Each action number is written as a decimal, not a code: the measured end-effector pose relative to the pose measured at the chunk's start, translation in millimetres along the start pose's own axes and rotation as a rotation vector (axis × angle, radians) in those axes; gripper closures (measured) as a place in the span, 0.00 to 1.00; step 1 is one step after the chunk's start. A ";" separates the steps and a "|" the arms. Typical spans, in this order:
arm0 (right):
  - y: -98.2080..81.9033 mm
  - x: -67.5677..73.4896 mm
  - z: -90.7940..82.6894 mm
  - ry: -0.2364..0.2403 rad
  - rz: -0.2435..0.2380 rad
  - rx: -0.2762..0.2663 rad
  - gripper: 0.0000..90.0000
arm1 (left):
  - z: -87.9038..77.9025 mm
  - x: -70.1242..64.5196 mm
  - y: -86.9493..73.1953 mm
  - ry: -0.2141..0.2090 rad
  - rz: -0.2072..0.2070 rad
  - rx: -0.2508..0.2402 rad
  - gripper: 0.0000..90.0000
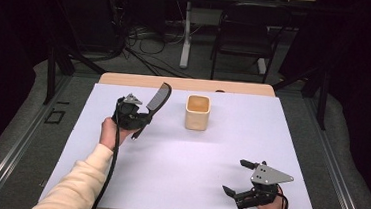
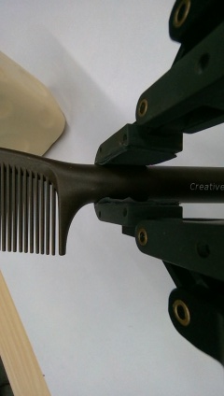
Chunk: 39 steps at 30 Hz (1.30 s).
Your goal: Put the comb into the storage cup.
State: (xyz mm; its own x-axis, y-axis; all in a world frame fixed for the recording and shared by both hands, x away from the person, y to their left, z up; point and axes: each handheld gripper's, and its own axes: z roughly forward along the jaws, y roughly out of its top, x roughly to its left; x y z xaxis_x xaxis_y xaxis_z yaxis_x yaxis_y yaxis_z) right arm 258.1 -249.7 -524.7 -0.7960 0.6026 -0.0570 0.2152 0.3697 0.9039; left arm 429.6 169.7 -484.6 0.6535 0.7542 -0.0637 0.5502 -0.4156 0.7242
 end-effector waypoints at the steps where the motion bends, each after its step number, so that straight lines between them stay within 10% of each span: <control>1: 0.0 -0.1 0.0 0.000 -0.001 0.000 0.00 | -0.3 -0.2 1.2 -0.003 0.004 0.006 0.80; 39: -0.1 -0.8 0.6 0.000 0.002 0.003 0.00 | 0.0 -10.4 42.3 -0.002 0.027 -0.152 0.80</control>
State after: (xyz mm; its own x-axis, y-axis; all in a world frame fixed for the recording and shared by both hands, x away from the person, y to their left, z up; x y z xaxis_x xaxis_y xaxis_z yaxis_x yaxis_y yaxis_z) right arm 259.0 -249.9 -525.0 -0.7953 0.6037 -0.0553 0.2185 0.3705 0.9028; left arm 446.0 144.3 -453.4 0.6680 0.7429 -0.0442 0.4475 -0.3536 0.8214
